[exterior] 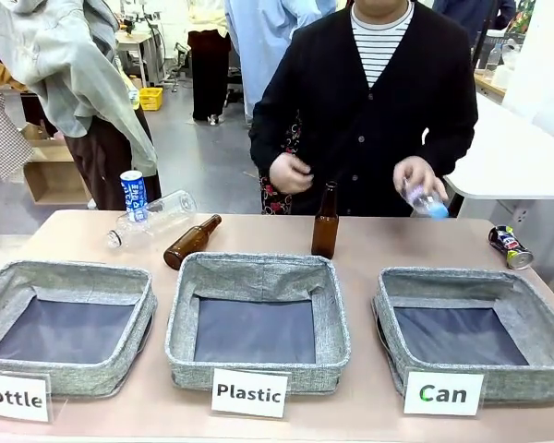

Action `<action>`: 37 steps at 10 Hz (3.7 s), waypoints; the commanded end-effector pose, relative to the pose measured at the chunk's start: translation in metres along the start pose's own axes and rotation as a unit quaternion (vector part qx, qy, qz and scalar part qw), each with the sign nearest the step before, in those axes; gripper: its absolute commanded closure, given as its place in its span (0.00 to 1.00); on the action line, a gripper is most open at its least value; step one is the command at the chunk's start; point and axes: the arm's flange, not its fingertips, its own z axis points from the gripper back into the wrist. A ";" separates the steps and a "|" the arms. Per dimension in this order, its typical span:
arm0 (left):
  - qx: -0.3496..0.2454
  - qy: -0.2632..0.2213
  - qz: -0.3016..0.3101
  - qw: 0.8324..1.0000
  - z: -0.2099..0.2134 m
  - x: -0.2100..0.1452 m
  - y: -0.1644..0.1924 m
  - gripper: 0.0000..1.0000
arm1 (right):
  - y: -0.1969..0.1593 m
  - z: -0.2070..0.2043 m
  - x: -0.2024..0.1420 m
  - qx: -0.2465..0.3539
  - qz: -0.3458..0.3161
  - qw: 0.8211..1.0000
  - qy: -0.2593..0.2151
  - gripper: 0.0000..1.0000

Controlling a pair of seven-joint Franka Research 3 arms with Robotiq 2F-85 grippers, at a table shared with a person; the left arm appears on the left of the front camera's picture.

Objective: Sort the can waste into the basket.
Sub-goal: Pick up the can waste from the table and place it in the right Fabric basket.

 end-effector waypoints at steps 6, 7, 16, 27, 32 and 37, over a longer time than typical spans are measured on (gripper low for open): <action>-0.007 -0.007 -0.012 1.000 0.001 0.002 0.001 0.00 | -0.093 0.048 -0.108 0.154 -0.033 0.981 0.110 0.00; -0.007 -0.007 -0.012 1.000 0.001 0.002 0.001 0.00 | -0.111 0.044 -0.134 0.177 -0.044 0.976 0.116 0.00; -0.007 -0.007 -0.012 1.000 0.001 0.002 0.001 0.00 | -0.052 0.014 -0.081 0.110 -0.040 0.991 0.059 0.00; -0.007 -0.007 -0.012 1.000 0.001 0.002 0.001 0.00 | 0.023 -0.060 0.025 -0.023 0.030 0.996 0.077 0.00; -0.007 -0.007 -0.012 1.000 0.001 0.002 0.001 0.00 | 0.006 -0.089 0.088 -0.034 0.163 0.985 0.044 0.00; -0.007 -0.007 -0.012 1.000 0.001 0.002 0.001 0.00 | -0.007 -0.136 0.142 -0.082 0.196 0.975 0.068 0.00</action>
